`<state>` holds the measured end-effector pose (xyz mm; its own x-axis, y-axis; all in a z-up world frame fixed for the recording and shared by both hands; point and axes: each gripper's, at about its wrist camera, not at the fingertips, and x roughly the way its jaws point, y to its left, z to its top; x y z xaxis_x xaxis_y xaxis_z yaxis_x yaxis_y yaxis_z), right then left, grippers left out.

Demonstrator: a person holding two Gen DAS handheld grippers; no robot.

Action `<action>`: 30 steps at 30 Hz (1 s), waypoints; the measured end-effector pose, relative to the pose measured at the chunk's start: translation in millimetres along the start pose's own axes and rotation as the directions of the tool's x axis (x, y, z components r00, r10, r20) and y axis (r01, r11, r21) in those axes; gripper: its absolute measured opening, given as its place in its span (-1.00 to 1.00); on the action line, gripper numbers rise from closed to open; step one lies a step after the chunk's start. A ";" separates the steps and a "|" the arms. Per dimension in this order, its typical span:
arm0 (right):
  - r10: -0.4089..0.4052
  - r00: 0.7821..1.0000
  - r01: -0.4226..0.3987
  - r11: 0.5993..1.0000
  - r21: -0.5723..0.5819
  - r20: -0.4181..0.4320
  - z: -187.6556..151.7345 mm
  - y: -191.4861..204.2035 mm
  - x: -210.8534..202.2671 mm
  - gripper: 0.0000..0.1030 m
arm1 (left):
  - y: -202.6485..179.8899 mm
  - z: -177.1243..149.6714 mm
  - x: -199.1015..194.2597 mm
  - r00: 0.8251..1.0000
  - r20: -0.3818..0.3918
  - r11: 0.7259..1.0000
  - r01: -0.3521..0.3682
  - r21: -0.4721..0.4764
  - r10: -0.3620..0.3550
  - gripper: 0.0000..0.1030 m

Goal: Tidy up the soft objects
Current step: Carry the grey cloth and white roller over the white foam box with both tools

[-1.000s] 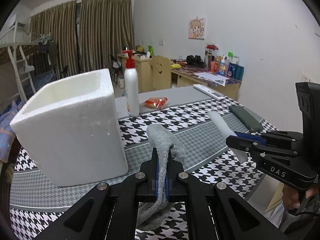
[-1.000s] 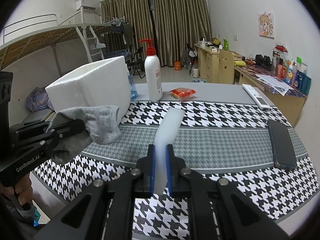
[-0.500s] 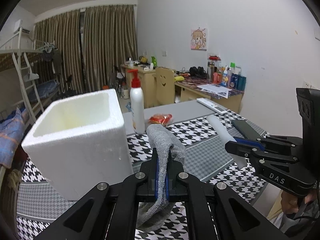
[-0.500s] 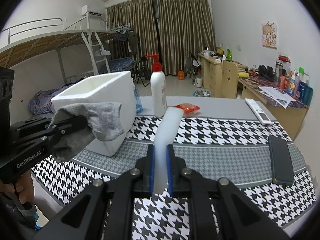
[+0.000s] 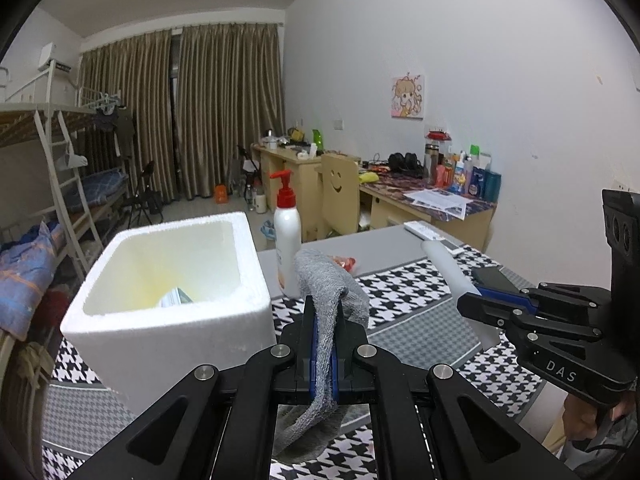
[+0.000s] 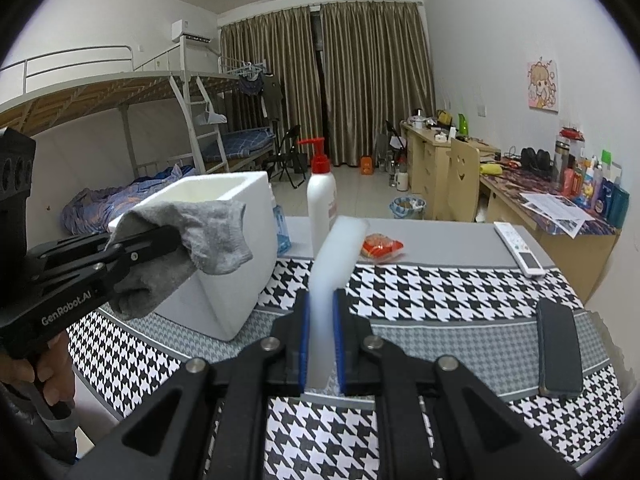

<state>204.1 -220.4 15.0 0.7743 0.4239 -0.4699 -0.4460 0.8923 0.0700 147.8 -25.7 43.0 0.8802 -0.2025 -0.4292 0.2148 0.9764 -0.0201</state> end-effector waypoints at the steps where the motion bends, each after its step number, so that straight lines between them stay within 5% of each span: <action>1: 0.001 1.000 -0.001 1.000 0.000 0.003 1.8 -0.3 0.1 -0.73 | -0.3 2.1 -0.1 1.000 0.005 1.000 -0.001 0.003 0.001 -0.91; 30: 0.038 0.997 -0.036 0.998 -0.042 0.064 38.1 14.1 4.8 -0.72 | 18.3 34.9 -0.1 0.996 0.059 0.998 -0.062 0.000 0.061 -0.91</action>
<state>218.6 -199.8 47.3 0.7838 0.4669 -0.4095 -0.4919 0.8693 0.0497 166.5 -10.4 74.2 0.9152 -0.1461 -0.3756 0.1604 0.9870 0.0068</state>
